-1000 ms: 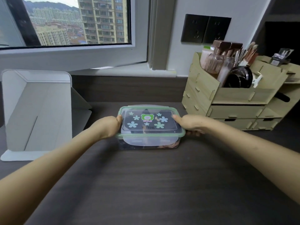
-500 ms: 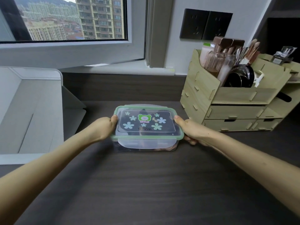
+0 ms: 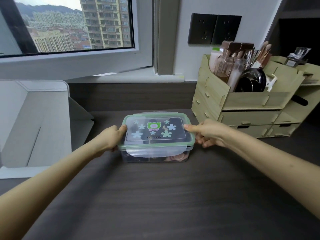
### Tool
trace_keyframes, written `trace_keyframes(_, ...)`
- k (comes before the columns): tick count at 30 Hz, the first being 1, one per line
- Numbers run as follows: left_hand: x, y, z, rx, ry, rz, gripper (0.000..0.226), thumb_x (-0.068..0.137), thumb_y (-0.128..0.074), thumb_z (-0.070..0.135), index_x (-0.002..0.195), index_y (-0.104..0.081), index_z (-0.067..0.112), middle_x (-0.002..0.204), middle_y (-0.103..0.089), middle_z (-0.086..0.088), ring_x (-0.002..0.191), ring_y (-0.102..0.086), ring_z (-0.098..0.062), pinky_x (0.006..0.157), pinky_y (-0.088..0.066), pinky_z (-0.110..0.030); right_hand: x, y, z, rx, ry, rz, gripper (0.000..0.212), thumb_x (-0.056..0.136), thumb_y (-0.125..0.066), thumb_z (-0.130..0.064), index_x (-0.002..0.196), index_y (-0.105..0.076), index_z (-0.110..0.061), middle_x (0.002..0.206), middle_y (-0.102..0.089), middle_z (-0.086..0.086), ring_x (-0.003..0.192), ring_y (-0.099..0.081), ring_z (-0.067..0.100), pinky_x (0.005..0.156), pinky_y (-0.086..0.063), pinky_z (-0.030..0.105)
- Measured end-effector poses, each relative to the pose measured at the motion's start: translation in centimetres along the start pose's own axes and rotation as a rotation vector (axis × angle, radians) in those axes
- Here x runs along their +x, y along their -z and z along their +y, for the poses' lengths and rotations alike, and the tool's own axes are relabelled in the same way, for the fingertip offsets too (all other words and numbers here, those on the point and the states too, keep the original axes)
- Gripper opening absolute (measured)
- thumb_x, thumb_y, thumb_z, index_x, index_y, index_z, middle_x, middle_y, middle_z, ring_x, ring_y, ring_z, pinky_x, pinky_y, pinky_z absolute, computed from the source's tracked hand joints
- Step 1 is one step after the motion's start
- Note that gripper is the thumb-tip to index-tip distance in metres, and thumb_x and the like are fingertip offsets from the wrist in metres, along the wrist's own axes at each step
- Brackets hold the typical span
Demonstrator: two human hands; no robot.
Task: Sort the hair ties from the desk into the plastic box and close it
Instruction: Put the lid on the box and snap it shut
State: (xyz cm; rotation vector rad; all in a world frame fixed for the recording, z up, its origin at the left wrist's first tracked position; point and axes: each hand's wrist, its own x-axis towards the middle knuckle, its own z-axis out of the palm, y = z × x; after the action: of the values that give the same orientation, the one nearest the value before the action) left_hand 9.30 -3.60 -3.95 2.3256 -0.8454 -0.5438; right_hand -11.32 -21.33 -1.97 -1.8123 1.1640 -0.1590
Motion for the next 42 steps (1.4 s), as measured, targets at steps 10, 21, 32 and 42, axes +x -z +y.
trace_keyframes(10,0.1,-0.5,0.4,0.087,0.067,0.001,0.057,0.098,-0.021,0.045,0.116,-0.047,-0.002,0.08,-0.053,-0.014,0.059,-0.046,-0.023,0.053,-0.038,-0.029,-0.5,-0.4,0.4,-0.226,0.055,0.057,0.055,0.082,-0.06,-0.055,0.057,-0.046,-0.008,0.047,-0.042,0.004,0.039,-0.033,0.015,0.037,-0.027,0.02)
trace_keyframes(21,0.8,-1.0,0.3,0.154,0.042,0.037,0.052,0.101,-0.017,0.033,0.125,-0.041,-0.007,0.123,-0.051,-0.029,0.112,-0.052,-0.043,0.091,-0.043,-0.042,0.2,-0.2,-1.8,-0.536,-0.08,-0.198,0.066,0.094,-0.032,-0.055,0.06,-0.054,-0.003,0.049,-0.049,0.006,0.042,-0.035,0.016,0.036,-0.029,0.019)
trace_keyframes(32,0.7,-0.7,0.6,0.293,-0.115,0.058,0.022,0.098,-0.03,0.014,0.091,-0.047,0.004,0.111,-0.059,-0.024,0.102,-0.057,-0.038,0.085,-0.045,-0.038,1.2,0.2,-0.8,-0.11,-0.153,-0.338,0.056,0.095,-0.04,-0.048,0.062,-0.045,-0.002,0.036,-0.043,0.003,0.026,-0.025,0.005,0.031,-0.02,0.009)
trace_keyframes(42,6.1,1.5,1.4,0.506,-0.221,0.215,0.06,0.094,-0.029,0.053,0.107,-0.054,0.001,0.112,-0.062,-0.025,0.103,-0.058,-0.04,0.081,-0.043,-0.041,-2.8,-3.8,-0.4,0.072,-0.165,-0.429,0.064,0.096,-0.031,-0.054,0.07,-0.052,0.001,0.034,-0.047,0.001,0.023,-0.028,0.004,0.029,-0.02,0.007)
